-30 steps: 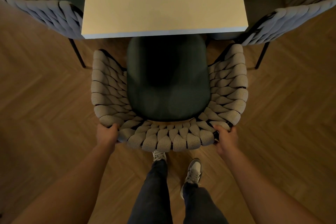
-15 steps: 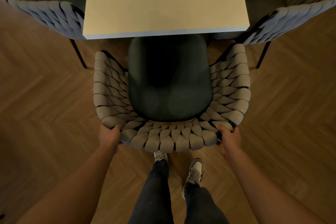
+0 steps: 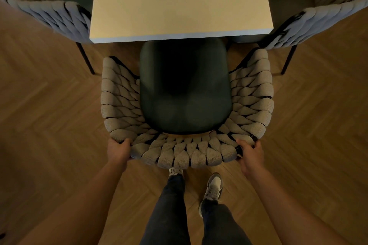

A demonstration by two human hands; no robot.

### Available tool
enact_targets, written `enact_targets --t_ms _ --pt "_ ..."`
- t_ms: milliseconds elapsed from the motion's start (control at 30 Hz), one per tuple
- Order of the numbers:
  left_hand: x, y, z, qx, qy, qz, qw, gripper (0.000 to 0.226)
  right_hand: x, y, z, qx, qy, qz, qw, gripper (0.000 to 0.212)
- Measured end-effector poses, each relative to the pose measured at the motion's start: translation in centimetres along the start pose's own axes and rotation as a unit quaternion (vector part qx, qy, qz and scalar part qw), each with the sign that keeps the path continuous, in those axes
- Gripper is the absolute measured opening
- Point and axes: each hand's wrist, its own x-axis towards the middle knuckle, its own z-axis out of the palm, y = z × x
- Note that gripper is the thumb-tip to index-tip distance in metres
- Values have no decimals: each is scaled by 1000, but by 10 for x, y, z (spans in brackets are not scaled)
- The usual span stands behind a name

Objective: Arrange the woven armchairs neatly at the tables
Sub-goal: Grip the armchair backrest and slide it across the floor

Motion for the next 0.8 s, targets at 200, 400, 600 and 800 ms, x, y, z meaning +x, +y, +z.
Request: enact_targets --t_ms 200,400,600,800 --pt "0 0 0 0 9 -3 1000 46 0 1 -2 -3 1 1 1000 45" --pt "2 -1 1 19 23 1 1000 38 3 3 -2 7 -11 9 1000 43" --pt "0 0 2 21 17 -1 1000 45 2 2 -4 4 -25 7 1000 38" --pt "-1 4 -3 41 11 -13 999 39 -2 -2 -7 -6 -44 3 999 34"
